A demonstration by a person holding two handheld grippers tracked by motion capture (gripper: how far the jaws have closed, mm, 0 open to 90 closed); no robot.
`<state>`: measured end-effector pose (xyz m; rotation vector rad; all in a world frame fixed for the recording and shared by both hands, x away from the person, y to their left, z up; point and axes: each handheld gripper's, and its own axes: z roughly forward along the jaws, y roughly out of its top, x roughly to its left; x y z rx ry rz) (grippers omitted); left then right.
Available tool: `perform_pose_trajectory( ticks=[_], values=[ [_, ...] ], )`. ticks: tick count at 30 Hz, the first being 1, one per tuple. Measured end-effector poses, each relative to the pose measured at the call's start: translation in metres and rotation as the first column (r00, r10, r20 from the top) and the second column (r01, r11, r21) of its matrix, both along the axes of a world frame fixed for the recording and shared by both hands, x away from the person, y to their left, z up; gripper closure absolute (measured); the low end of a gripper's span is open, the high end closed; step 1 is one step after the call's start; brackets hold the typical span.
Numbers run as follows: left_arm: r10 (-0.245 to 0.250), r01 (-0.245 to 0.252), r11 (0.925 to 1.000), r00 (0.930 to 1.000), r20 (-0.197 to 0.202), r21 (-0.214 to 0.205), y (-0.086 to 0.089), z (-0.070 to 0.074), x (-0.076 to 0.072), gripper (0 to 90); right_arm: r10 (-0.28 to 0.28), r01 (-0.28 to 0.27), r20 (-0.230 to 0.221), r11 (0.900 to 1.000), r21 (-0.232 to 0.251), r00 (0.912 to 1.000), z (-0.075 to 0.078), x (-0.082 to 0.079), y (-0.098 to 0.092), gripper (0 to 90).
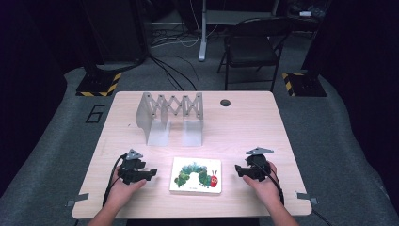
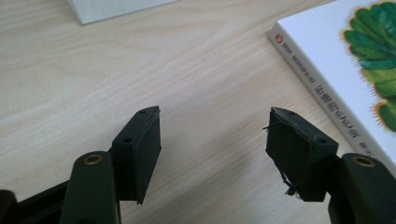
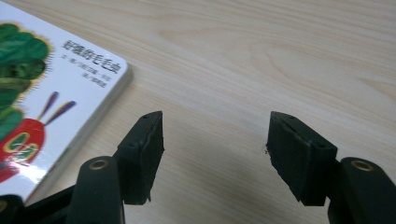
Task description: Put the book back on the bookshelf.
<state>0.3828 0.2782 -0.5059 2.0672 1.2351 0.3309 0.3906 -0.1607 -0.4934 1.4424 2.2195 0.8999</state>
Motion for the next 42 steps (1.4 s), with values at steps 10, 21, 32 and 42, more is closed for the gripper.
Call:
perform_pose_trajectory(
  ticks=[10,21,32,42],
  values=[
    [-0.046,0.047,0.9981,0.9988,0.013,-0.04,-0.029,0.01,-0.012,32.1,0.039,-0.039,-0.009,0.9982,0.046,0.9992,0.018,-0.005,0.024,34.4],
    [-0.112,0.112,0.9906,0.9937,0.006,-0.079,-0.043,-0.002,-0.018,32.1,0.124,-0.125,0.019,0.9905,0.056,0.992,0.003,-0.015,0.045,34.2],
    [-0.165,0.166,0.9831,0.9862,0.01,-0.078,-0.055,-0.005,-0.023,34.2,0.143,-0.14,-0.018,0.9832,0.117,0.9895,-0.004,-0.012,0.051,34.5],
    [-0.192,0.192,0.9777,0.9813,-0.001,-0.086,-0.065,-0.008,-0.027,35.0,0.177,-0.169,-0.04,0.9747,0.146,0.9835,-0.009,-0.01,0.057,39.8]
  ],
)
